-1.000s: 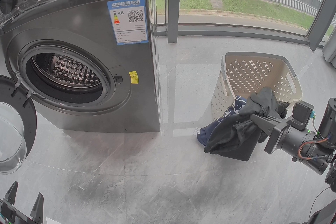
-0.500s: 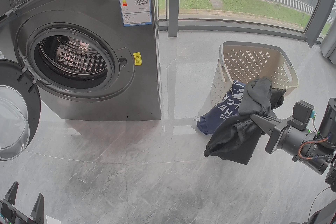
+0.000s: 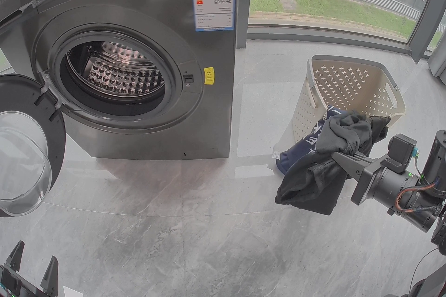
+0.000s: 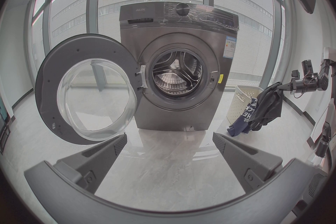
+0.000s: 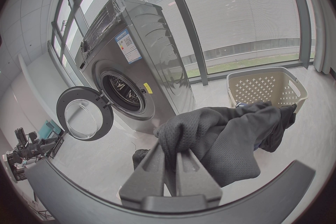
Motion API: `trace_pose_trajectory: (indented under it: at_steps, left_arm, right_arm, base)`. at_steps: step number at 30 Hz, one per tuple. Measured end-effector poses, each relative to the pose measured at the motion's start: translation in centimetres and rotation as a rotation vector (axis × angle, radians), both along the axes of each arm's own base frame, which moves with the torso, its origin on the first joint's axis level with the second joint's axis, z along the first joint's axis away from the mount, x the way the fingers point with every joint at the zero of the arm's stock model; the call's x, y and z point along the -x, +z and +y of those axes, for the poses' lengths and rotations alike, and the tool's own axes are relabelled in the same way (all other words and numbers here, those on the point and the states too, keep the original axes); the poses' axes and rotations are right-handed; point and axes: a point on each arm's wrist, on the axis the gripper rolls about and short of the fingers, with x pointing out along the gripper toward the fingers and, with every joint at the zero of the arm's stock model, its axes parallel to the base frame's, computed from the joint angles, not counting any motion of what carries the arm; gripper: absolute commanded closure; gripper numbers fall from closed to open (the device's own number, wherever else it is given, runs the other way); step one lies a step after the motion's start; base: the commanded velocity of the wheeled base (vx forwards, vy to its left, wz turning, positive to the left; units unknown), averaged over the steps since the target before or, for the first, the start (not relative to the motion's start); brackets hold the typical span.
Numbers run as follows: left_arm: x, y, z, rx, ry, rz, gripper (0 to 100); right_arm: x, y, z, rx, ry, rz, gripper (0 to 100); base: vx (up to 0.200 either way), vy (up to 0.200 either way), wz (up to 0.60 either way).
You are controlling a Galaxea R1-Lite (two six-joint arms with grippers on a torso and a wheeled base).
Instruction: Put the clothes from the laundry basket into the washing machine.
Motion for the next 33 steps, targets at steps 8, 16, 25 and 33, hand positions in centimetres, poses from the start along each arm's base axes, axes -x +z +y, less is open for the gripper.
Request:
trace_pose_trajectory:
  at_steps: [8, 16, 25, 33]
  left_arm:
    - [0.00, 0.00, 0.00, 0.000, 0.000, 0.000, 0]
    - [0.00, 0.00, 0.00, 0.000, 0.000, 0.000, 0]
    - [0.00, 0.01, 0.00, 0.000, 0.000, -0.001, 0]
    - [0.00, 0.01, 0.00, 0.000, 0.000, -0.001, 0]
  right_arm:
    - [-0.02, 0.01, 0.02, -0.001, 0.000, 0.000, 100]
    - [-0.02, 0.06, 0.02, -0.002, 0.001, -0.002, 100]
    - [-0.02, 0.03, 0.01, -0.002, 0.000, -0.001, 100]
    - [-0.01, -0.02, 0.01, 0.000, 0.001, 0.001, 100]
  base:
    - [0.000, 0.200, 0.00]
    - [-0.025, 0.025, 0.00]
    - [-0.200, 0.000, 0.00]
    - [-0.075, 0.000, 0.00]
